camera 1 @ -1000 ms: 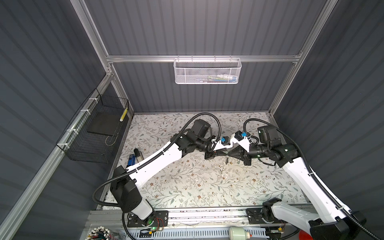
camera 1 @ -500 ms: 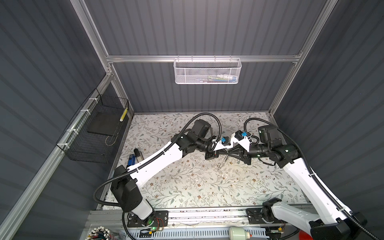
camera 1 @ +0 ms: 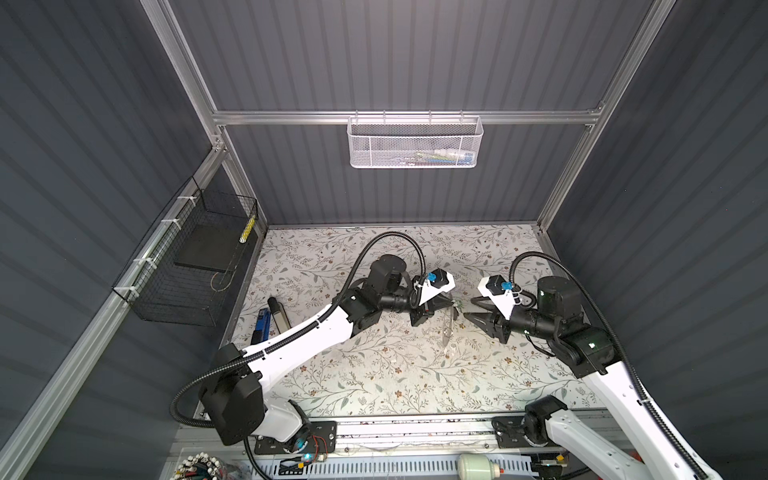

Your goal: Put the keys on the keyring

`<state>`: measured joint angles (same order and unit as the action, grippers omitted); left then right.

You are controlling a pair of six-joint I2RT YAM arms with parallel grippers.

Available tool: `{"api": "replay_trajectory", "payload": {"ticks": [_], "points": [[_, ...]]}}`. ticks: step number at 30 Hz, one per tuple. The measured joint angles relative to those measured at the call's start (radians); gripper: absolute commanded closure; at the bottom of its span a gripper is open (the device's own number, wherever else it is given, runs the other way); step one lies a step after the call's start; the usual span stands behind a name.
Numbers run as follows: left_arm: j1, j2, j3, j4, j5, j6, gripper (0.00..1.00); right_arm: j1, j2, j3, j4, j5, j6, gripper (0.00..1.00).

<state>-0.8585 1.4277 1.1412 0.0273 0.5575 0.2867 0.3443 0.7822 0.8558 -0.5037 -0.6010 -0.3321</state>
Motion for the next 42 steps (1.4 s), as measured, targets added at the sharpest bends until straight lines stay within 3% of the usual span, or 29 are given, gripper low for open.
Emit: {"api": "replay_trajectory", "payload": {"ticks": [17,25,32,38,42], "points": [[0.0,-0.036,-0.097,0.397,-0.039,-0.258,1.0,0.019,0.073,-0.024,0.22,-0.004,0.019,0.54],[0.0,-0.032,-0.106,0.473,-0.039,-0.305,1.0,0.029,0.076,-0.01,0.295,0.023,0.041,0.65],[0.0,-0.015,-0.106,0.525,-0.043,-0.335,1.0,0.057,0.076,0.007,0.316,0.048,0.034,0.83],[0.0,0.019,-0.106,0.573,-0.06,-0.355,1.0,0.09,0.067,0.01,0.305,0.114,0.002,0.96],[0.0,0.029,-0.106,0.598,-0.065,-0.365,1.0,0.122,0.056,0.01,0.303,0.191,-0.023,0.99]]}}
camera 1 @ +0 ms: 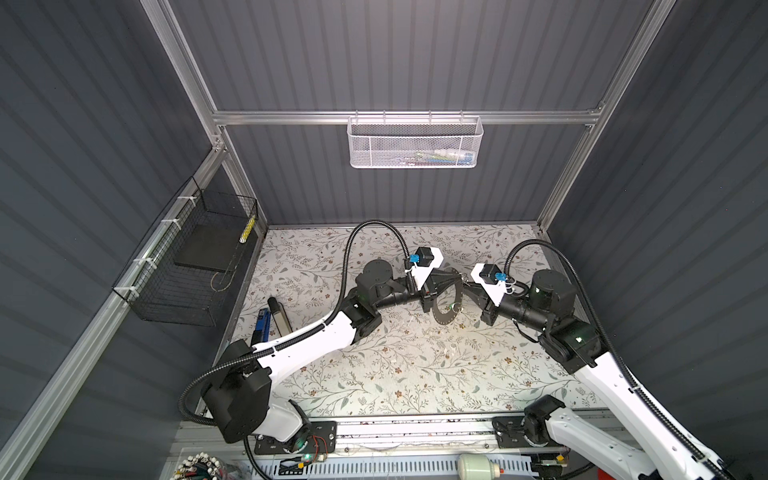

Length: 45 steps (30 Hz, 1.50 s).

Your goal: Put the keys on the keyring

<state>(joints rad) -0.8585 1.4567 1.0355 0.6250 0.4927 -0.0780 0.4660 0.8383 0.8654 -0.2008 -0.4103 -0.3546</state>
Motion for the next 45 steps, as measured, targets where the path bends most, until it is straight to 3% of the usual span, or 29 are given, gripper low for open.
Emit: {"api": "replay_trajectory", "payload": {"ticks": [15,22,25,28,33,39,45], "points": [[0.001,0.016,-0.017,0.087,-0.046,-0.032,1.0,0.119,0.029,0.0,0.039,0.255,-0.081,0.98],[0.004,0.031,-0.038,0.159,-0.056,-0.057,1.0,0.159,0.044,0.0,0.043,0.291,-0.114,0.63],[0.02,0.031,-0.039,0.177,-0.024,-0.069,1.0,0.159,0.016,0.004,-0.024,0.275,-0.126,0.54],[0.042,0.031,-0.039,0.179,0.037,-0.08,1.0,0.129,-0.054,0.007,-0.114,0.211,-0.122,0.53],[0.089,0.031,-0.039,0.164,0.156,-0.094,1.0,-0.021,-0.157,0.017,-0.212,0.028,-0.073,0.54],[0.108,0.031,-0.034,0.105,0.257,-0.092,1.0,-0.143,-0.089,0.076,-0.221,-0.247,0.032,0.58],[0.107,0.031,-0.008,0.044,0.325,-0.071,1.0,-0.171,-0.004,0.1,-0.169,-0.396,0.121,0.64]]}}
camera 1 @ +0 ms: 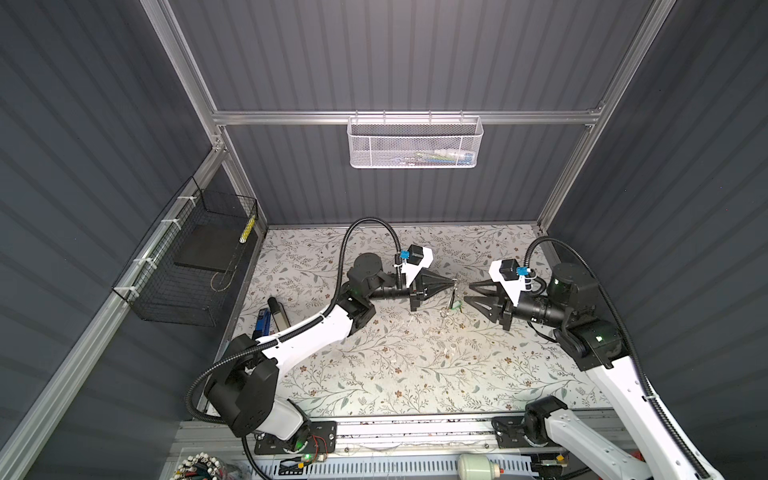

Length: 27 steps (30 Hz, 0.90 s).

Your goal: Put the keys on the keyring

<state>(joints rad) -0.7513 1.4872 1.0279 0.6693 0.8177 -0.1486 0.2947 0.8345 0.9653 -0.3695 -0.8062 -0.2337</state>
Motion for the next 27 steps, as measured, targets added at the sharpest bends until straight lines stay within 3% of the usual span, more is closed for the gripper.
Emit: {"api": "replay_trajectory", "payload": {"ticks": [14,27], "points": [[0.0,0.001,0.036,-0.064,0.073,0.032,1.0,-0.006,0.037,0.002,0.07,-0.087,0.069,0.76],[0.0,0.013,0.05,-0.059,0.108,0.023,1.0,-0.006,0.043,-0.005,0.1,-0.075,0.069,0.77]]}}
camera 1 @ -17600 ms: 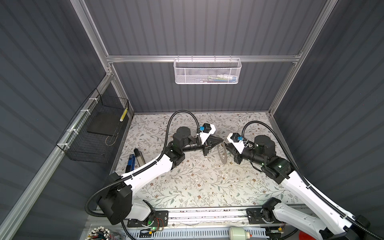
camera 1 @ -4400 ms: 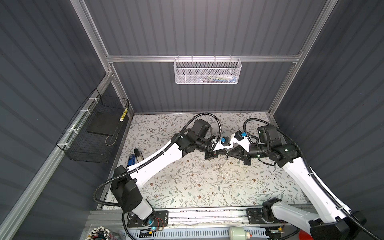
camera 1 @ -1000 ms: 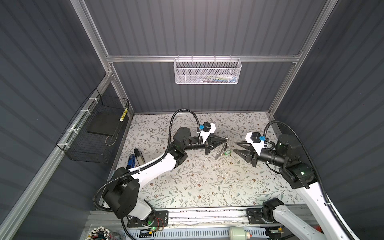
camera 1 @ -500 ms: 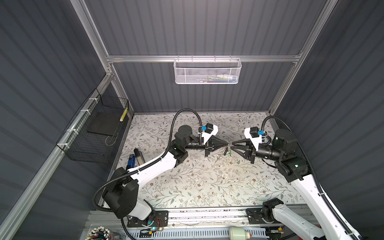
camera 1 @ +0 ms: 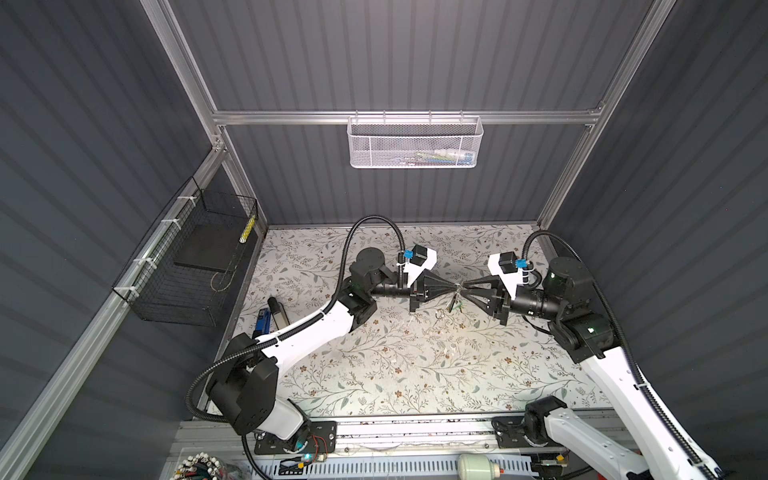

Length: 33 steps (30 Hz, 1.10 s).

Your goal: Put the keys on the keyring

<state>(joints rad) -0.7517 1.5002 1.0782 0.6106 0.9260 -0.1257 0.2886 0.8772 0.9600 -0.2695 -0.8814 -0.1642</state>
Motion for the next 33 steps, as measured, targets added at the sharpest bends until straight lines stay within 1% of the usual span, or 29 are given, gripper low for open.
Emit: {"api": "replay_trajectory", "payload": {"ticks": [13,21,22,23,24,25,27,28,31,33], "points": [[0.0,0.018,0.01,0.019,0.021,-0.023,1.0,0.0,0.003,-0.021,0.04,-0.006,0.008,0.92],[0.0,0.028,0.01,0.032,0.026,-0.045,1.0,-0.006,0.004,-0.036,0.064,-0.018,0.007,1.0],[0.0,0.03,0.01,0.034,0.026,-0.048,0.94,-0.006,0.004,-0.036,0.065,-0.018,0.007,1.0],[0.0,0.031,0.01,0.035,0.026,-0.049,0.79,-0.006,0.005,-0.037,0.064,-0.018,0.007,1.0],[0.0,0.031,0.01,0.036,0.024,-0.052,0.7,-0.006,0.005,-0.037,0.063,-0.019,0.007,1.0],[0.0,0.031,0.01,0.036,0.018,-0.045,0.65,-0.006,0.005,-0.037,0.057,-0.02,0.003,1.0],[0.0,0.026,0.018,-0.008,0.002,-0.013,0.63,-0.005,0.007,-0.033,0.018,-0.015,-0.016,1.0],[0.0,0.018,0.029,-0.067,-0.014,0.034,0.63,-0.005,0.01,-0.027,-0.013,-0.009,-0.031,1.0],[0.0,-0.017,0.11,-0.324,-0.081,0.215,0.65,-0.005,0.025,0.009,-0.127,0.016,-0.09,1.0],[0.0,-0.036,0.174,-0.46,-0.123,0.322,0.66,-0.005,0.037,0.042,-0.204,0.035,-0.129,1.0]]}}
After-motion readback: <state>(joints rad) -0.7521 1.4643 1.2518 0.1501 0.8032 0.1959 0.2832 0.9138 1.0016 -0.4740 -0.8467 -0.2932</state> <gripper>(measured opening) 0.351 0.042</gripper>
